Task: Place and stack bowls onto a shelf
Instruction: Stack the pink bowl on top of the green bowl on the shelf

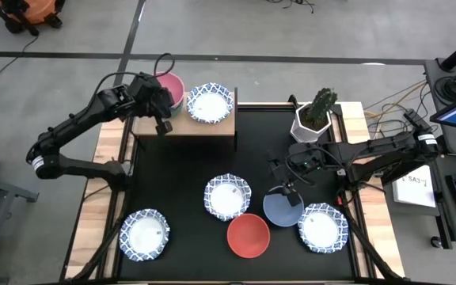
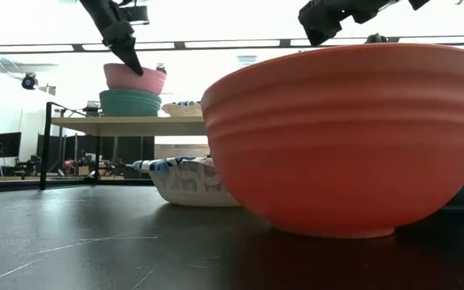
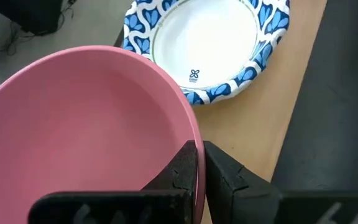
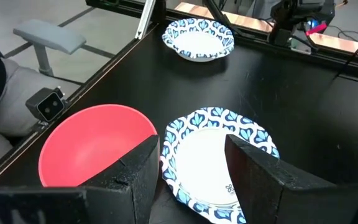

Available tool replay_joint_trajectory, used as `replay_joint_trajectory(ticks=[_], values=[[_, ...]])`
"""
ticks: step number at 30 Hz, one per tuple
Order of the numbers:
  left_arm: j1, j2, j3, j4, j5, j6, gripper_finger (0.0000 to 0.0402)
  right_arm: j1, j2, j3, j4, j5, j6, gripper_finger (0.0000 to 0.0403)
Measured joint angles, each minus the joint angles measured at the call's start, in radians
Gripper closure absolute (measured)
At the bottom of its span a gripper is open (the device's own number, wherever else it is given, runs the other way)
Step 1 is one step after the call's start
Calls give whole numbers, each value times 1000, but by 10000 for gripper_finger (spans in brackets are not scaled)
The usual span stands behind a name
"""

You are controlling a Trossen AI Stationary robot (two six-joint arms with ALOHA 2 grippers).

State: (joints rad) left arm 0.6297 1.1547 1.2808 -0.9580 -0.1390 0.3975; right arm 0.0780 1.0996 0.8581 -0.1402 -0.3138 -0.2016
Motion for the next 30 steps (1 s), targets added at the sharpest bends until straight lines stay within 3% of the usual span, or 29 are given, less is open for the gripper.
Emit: replay_joint_trajectory(ticks=[23,30], values=[[41,-2,-1,43,0,-154,401,0,0,-2,-3,0,18,231],[42,-12,-64,96,0,-172,401,0,2,-2,-3,0,21,231]])
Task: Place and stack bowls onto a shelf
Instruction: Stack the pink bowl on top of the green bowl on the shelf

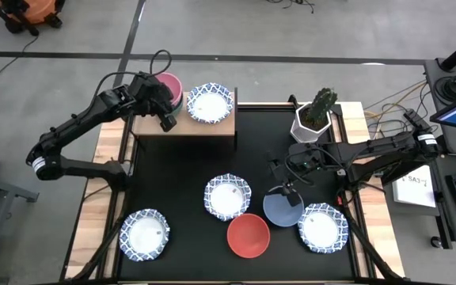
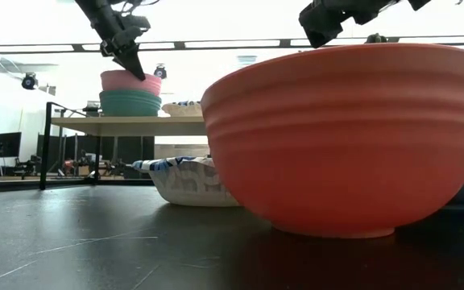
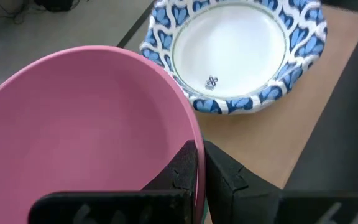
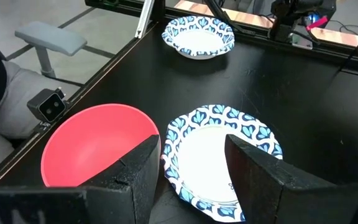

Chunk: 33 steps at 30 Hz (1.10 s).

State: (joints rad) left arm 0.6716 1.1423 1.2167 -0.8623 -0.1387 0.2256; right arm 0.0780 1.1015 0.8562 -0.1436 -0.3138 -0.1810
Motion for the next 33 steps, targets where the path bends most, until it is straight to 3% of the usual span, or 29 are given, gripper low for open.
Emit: replay_joint_trajectory(ticks=[9,24,33], values=[[3,-2,-63,69,0,0,399,0,0,-1,0,0,5,229],[7,-8,-67,64,-1,-18,337,0,0,-1,0,0,5,225],[7,-21,33,43,-1,-1,305,0,1,-1,1,0,1,225]])
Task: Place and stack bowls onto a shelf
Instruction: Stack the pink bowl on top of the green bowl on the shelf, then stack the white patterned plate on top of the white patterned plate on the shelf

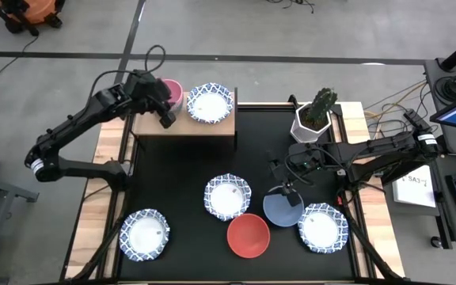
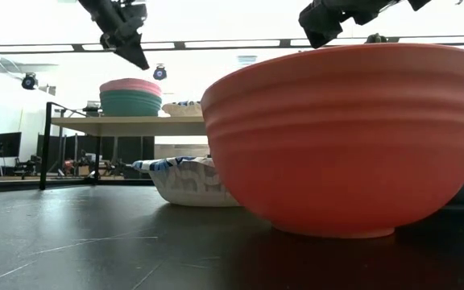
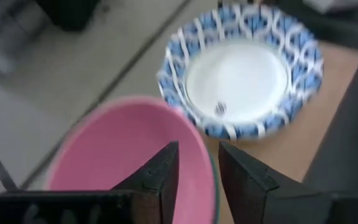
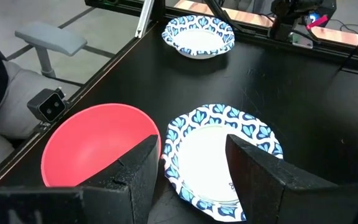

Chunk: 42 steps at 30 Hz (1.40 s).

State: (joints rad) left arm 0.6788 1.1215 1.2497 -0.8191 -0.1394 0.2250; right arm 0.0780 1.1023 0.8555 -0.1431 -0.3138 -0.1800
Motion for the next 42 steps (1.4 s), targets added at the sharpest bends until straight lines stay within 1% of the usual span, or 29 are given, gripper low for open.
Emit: replay_joint_trajectory(ticks=[3,10,13,18,30,38,40,42], values=[[0,-14,-23,141,0,18,304,0,0,0,0,0,-4,225],[34,-25,-203,450,0,20,305,0,0,-1,4,0,-6,225],[38,-25,-274,530,-8,17,310,0,0,-6,7,0,-7,225],[38,-25,-310,539,-9,-6,318,0,0,-6,7,0,-18,225],[38,-26,-316,517,-9,-51,323,0,0,-7,14,0,-18,225],[21,-89,-313,503,-5,-107,323,0,0,-7,14,0,-20,225],[4,-119,-313,492,28,-128,323,0,0,-7,14,0,-10,225],[-21,-153,-314,482,88,-162,323,0,0,-7,16,0,10,225]])
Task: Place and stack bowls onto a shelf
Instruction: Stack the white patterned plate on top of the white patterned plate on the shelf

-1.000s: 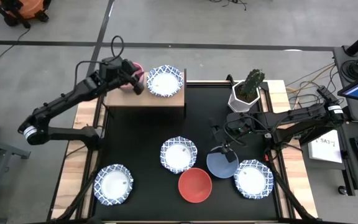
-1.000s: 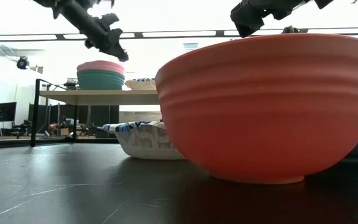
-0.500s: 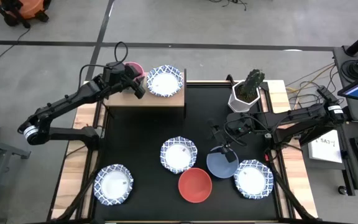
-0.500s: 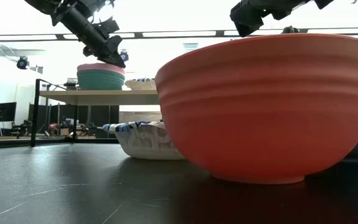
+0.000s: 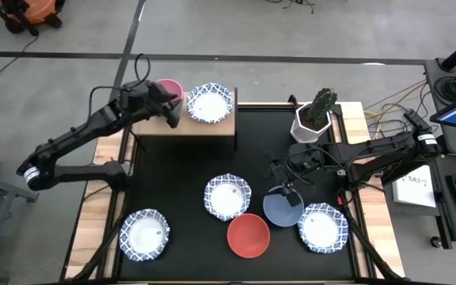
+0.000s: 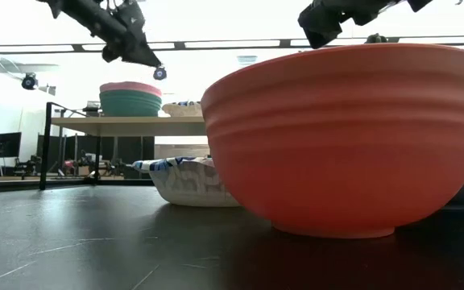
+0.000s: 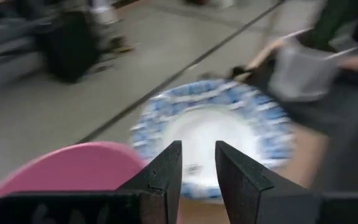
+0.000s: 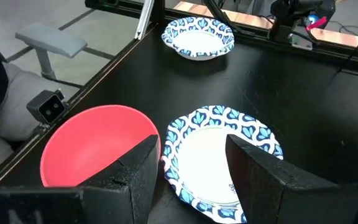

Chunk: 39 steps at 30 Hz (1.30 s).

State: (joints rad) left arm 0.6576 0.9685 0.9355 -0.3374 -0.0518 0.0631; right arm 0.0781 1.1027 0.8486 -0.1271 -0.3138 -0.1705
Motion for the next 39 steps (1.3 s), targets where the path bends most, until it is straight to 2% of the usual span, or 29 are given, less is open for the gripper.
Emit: replay_joint_trajectory(ticks=[3,6,10,16,20,26,31,35,39], values=[[-58,-48,-23,2,110,-73,323,0,0,0,7,1,36,225],[-161,-79,-65,16,155,-140,323,0,0,0,8,44,86,225],[-336,-103,-144,91,158,-164,323,0,7,0,4,131,153,225],[-573,-81,-206,190,98,-206,323,0,20,0,-18,134,235,225],[-679,-41,-216,189,62,-274,323,0,23,0,-42,165,280,225],[-743,76,-219,166,62,-445,316,0,25,0,-58,175,272,225],[-751,191,-220,137,58,-458,285,0,25,0,-55,187,199,225],[-750,287,-213,137,-58,-476,252,0,25,0,-50,187,168,225],[-750,387,-195,141,-110,-493,229,0,25,0,-57,186,144,225]])
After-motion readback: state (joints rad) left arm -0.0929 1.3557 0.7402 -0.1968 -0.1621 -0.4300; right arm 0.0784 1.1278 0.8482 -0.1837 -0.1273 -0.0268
